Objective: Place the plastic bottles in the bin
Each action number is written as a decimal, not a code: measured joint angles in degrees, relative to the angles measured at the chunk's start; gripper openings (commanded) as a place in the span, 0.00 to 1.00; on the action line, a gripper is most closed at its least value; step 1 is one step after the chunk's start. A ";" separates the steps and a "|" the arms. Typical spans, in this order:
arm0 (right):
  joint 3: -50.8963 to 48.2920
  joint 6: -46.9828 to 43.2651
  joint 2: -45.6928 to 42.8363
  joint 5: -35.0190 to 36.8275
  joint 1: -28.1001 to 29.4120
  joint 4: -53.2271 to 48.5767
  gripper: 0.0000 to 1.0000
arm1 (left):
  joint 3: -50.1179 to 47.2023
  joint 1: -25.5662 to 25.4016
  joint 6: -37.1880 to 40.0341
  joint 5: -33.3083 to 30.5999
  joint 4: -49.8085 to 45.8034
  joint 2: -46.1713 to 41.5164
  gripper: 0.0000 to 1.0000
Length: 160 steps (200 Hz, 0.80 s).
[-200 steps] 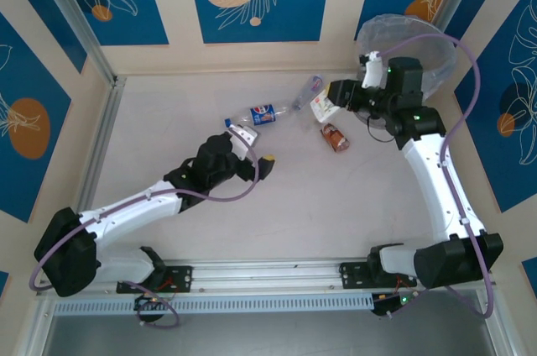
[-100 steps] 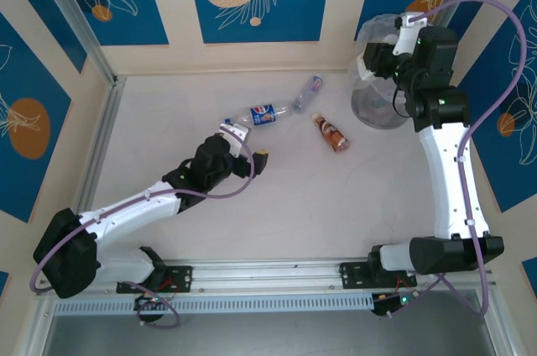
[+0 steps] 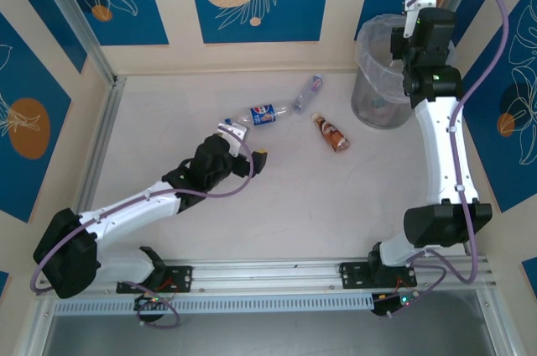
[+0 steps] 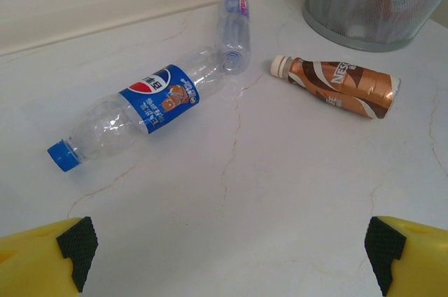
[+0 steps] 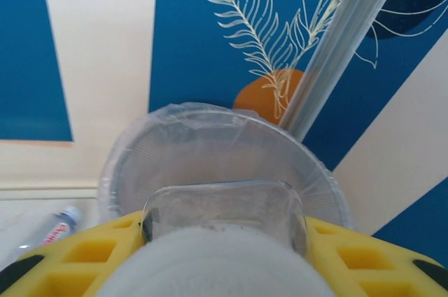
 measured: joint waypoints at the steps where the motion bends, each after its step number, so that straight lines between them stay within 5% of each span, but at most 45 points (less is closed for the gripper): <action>1: 0.00 -0.22 0.13 0.20 0.00 0.02 0.43 | 0.00 0.00 0.02 0.00 0.00 0.00 0.99; 60: 2.01 -8.28 7.91 5.97 0.20 1.27 0.50 | 0.00 0.00 -0.17 -0.04 -0.09 1.29 0.99; 100: 6.80 -10.95 13.77 8.52 0.48 1.01 0.81 | 0.11 0.00 -0.22 -0.02 -0.35 1.90 0.99; 160: 14.43 -11.69 17.62 12.13 1.18 -1.62 0.88 | 0.11 0.02 -0.61 -0.09 -0.48 1.88 0.99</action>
